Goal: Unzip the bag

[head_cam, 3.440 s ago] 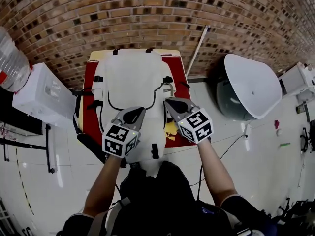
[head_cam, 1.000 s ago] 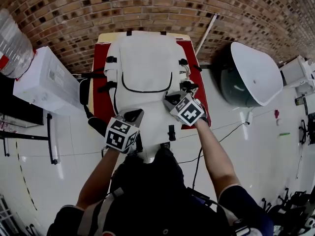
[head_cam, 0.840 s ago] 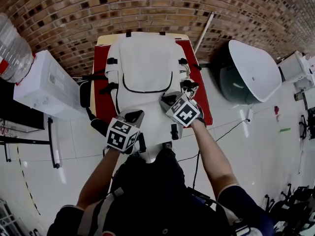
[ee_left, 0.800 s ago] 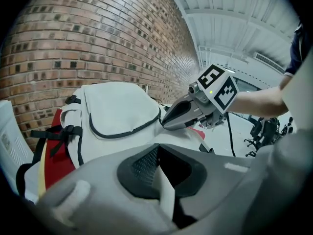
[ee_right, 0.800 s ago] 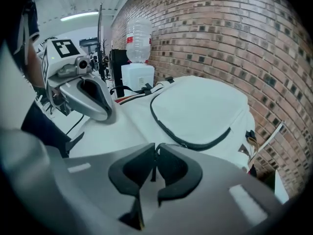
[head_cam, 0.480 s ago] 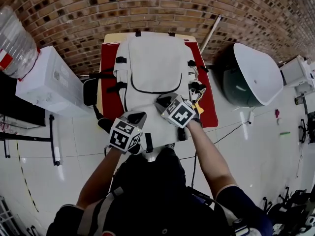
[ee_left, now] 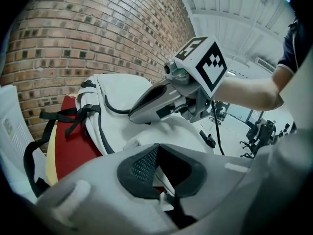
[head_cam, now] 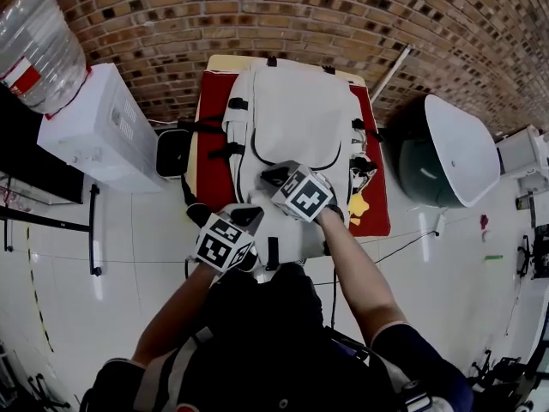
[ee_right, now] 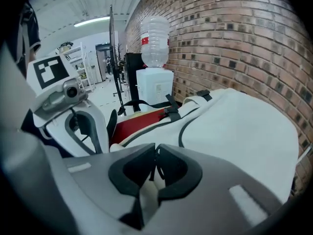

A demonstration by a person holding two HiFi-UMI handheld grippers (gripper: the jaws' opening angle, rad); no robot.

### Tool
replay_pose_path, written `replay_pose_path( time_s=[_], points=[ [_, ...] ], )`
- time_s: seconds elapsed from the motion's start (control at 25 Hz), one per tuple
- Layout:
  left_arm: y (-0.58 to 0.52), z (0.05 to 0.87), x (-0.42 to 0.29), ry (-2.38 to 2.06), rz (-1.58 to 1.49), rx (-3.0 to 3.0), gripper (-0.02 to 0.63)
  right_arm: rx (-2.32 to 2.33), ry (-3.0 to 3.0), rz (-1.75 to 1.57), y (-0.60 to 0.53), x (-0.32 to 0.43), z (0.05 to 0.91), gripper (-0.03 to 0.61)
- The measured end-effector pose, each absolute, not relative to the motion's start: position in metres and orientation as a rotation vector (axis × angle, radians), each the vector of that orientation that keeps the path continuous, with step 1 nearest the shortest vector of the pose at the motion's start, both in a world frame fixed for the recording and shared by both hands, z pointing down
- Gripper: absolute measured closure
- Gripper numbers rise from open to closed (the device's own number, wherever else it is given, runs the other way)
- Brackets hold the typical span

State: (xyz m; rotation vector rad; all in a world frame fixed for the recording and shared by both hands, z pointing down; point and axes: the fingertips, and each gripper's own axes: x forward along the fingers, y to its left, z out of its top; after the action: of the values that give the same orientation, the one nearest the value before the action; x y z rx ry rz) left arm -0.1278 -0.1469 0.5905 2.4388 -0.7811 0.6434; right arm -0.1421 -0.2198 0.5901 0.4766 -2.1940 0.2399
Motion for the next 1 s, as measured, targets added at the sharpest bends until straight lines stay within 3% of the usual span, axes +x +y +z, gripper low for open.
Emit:
replay_pose_path(
  time_s=[1.0],
  points=[
    [-0.151,0.599,-0.14,-0.765,0.623,2.407,0.612,0.303,-2.153,0.078,-0.264,-0.203,0.56,0.545]
  ],
)
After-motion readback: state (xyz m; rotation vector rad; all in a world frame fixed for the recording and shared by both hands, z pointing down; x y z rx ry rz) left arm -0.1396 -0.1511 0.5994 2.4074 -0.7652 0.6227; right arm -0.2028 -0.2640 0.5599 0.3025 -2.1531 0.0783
